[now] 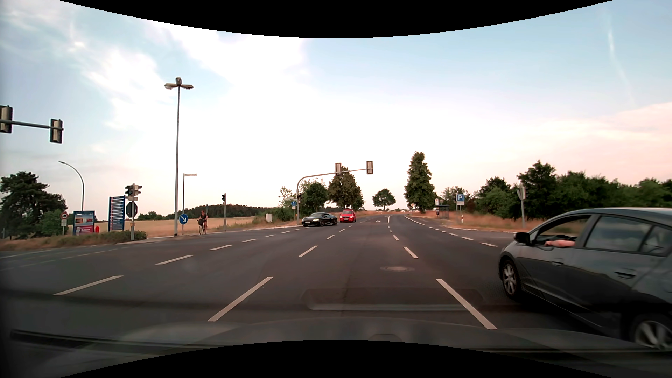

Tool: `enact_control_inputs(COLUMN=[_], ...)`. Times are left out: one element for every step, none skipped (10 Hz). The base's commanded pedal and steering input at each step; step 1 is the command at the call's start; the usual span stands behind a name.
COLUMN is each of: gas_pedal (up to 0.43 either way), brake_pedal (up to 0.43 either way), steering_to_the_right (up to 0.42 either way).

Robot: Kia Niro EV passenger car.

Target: Follow the waypoints while adhering to traffic rules and regulations

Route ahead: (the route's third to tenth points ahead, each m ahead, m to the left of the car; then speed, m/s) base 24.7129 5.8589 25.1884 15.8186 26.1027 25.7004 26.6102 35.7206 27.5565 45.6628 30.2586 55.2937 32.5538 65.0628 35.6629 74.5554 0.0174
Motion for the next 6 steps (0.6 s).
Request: enact_control_inputs(gas_pedal=[0.000, 0.000, 0.000, 0.000, 0.000, 0.000], brake_pedal=[0.378, 0.378, 0.378, 0.366, 0.360, 0.360], steering_to_the_right=[-0.001, -0.002, -0.002, -0.002, -0.001, -0.001])
